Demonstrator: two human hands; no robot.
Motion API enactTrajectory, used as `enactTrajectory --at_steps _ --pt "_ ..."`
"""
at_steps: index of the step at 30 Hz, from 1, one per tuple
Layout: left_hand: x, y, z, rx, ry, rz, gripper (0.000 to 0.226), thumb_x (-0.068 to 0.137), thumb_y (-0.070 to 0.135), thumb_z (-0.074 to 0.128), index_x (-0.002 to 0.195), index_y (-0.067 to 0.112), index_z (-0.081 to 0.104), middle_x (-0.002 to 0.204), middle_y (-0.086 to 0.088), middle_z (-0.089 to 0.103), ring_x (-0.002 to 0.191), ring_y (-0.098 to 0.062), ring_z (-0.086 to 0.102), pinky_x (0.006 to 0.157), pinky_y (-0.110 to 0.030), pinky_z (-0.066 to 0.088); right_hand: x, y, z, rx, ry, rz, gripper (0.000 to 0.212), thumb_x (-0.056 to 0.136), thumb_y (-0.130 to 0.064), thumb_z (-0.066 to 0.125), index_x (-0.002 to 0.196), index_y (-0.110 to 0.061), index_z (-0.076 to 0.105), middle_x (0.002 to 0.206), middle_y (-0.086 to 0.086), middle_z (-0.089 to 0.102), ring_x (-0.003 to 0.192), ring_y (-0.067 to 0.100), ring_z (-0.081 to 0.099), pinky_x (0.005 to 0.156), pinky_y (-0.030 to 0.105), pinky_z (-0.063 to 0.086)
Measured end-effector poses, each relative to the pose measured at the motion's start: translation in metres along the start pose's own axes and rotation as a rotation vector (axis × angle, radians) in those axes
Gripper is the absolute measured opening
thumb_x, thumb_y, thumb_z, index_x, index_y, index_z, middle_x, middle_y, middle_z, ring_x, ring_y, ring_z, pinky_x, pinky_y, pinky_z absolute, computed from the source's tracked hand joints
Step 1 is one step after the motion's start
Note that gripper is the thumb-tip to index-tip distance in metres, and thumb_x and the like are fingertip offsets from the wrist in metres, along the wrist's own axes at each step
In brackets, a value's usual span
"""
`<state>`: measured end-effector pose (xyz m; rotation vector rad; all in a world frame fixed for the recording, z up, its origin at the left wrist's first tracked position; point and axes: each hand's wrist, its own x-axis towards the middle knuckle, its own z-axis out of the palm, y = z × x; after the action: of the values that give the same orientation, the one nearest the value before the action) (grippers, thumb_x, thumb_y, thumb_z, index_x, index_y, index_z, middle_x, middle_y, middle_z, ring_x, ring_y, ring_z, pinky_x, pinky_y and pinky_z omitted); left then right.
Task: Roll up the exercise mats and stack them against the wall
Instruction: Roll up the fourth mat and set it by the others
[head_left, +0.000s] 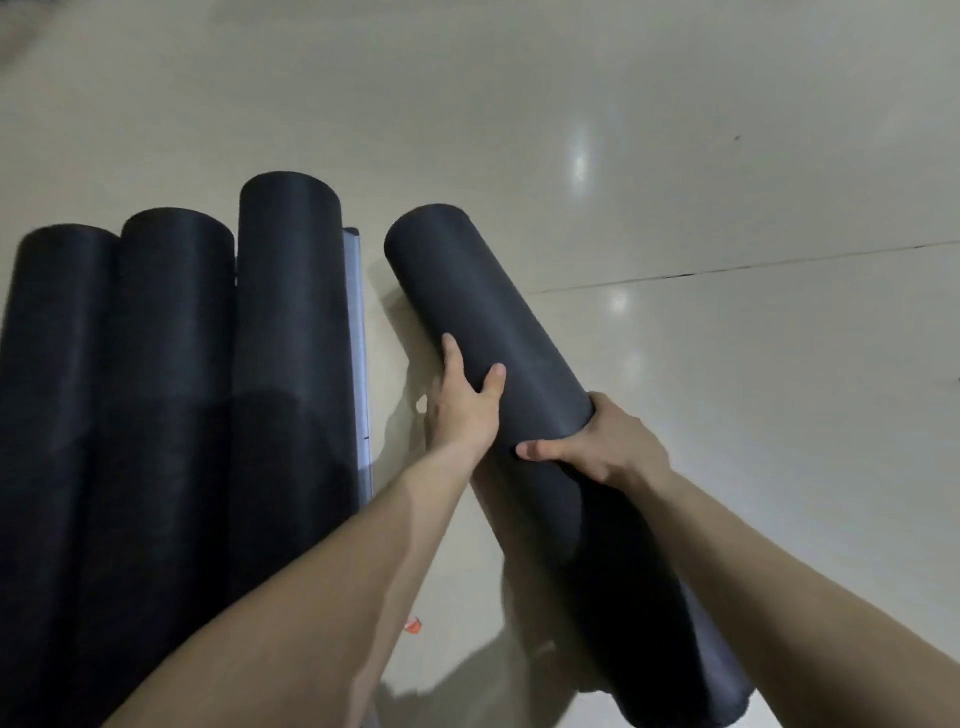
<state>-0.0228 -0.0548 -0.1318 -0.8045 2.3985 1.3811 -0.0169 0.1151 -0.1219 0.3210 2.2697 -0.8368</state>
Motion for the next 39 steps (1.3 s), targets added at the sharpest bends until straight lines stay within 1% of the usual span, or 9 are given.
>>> enactTrajectory --at_steps 8,16,18,22,27,32,35,37,39 --pt "0.08 0.004 -0.047 -0.079 -0.054 0.043 0.079 0.098 0.054 0.058 0.159 0.052 0.007 0.164 0.01 0.032 0.146 -0.019 0.039 0.115 -0.035 0.034 0.053 -0.074 0.024 0.101 0.067 -0.063 0.11 0.053 -0.075 0.083 0.141 -0.025 0.039 0.124 -0.006 0.06 0.107 0.024 0.064 0.081 0.039 0.052" --pt "-0.015 -0.027 -0.037 -0.224 -0.167 -0.191 0.069 0.104 0.037 0.056 0.157 0.053 0.015 0.162 0.008 0.035 0.148 -0.018 0.035 0.119 -0.031 0.03 0.044 -0.087 0.015 0.136 -0.074 0.003 0.122 0.05 -0.072 0.087 0.145 -0.024 0.029 0.137 0.003 0.055 0.121 0.029 0.059 0.101 0.049 0.053" --pt "-0.042 -0.027 -0.028 -0.22 -0.196 -0.227 0.08 0.101 0.032 0.062 0.158 0.051 0.01 0.163 0.004 0.035 0.147 -0.022 0.038 0.119 -0.038 0.034 0.048 -0.092 0.008 0.153 -0.175 0.041 0.122 0.052 -0.068 0.088 0.146 -0.025 0.024 0.14 0.006 0.052 0.126 0.031 0.056 0.104 0.05 0.051" --pt "-0.073 -0.022 -0.007 -0.002 -0.161 -0.245 0.103 0.093 0.048 0.069 0.156 0.051 -0.013 0.169 0.004 0.016 0.15 -0.029 0.03 0.117 -0.05 0.038 0.051 -0.113 -0.004 -0.03 -0.32 0.125 0.1 0.084 -0.051 0.079 0.154 -0.017 0.017 0.149 0.009 0.043 0.136 0.034 0.047 0.104 0.042 0.045" --pt "-0.079 -0.011 0.003 0.141 -0.012 -0.229 0.101 0.092 0.05 0.068 0.161 0.039 -0.005 0.171 -0.002 0.009 0.154 -0.031 0.019 0.124 -0.045 0.025 0.092 -0.184 -0.031 -0.249 -0.145 -0.191 0.094 0.091 -0.04 0.074 0.162 -0.025 0.014 0.156 0.011 0.04 0.137 0.034 0.047 0.104 0.043 0.051" --pt "-0.084 -0.005 0.016 -0.025 0.073 -0.355 0.097 0.093 0.04 0.071 0.161 0.044 0.002 0.17 0.003 0.012 0.154 -0.023 0.019 0.124 -0.035 0.019 0.141 -0.275 -0.032 -0.598 -0.048 -0.405 0.078 0.097 -0.042 0.057 0.163 -0.03 0.017 0.162 0.01 0.024 0.139 0.04 0.042 0.104 0.039 0.045" --pt "-0.091 -0.001 0.026 -0.12 0.17 -0.56 0.092 0.085 0.053 0.075 0.159 0.039 0.022 0.164 0.004 0.033 0.149 -0.022 0.034 0.123 -0.042 0.03 0.17 -0.301 -0.034 -0.803 -0.073 -0.499 0.083 0.094 -0.048 0.059 0.162 -0.028 0.016 0.163 0.015 0.019 0.145 0.044 0.031 0.115 0.049 0.037" --pt "-0.101 0.005 0.032 -0.235 0.292 -0.854 0.09 0.073 0.075 0.069 0.148 0.035 0.04 0.15 0.004 0.051 0.136 -0.026 0.05 0.111 -0.048 0.044 0.185 -0.313 -0.04 -0.927 -0.088 -0.533 0.091 0.091 -0.054 0.064 0.162 -0.024 0.015 0.164 0.018 0.014 0.148 0.045 0.02 0.118 0.054 0.031" --pt "-0.109 0.017 0.043 -0.32 0.442 -1.165 0.104 0.063 0.088 0.059 0.145 0.028 0.041 0.149 -0.004 0.05 0.134 -0.035 0.049 0.108 -0.053 0.044 0.199 -0.314 -0.05 -0.996 -0.103 -0.588 0.101 0.085 -0.058 0.07 0.162 -0.024 0.013 0.165 0.018 0.01 0.149 0.044 0.015 0.119 0.057 0.028"
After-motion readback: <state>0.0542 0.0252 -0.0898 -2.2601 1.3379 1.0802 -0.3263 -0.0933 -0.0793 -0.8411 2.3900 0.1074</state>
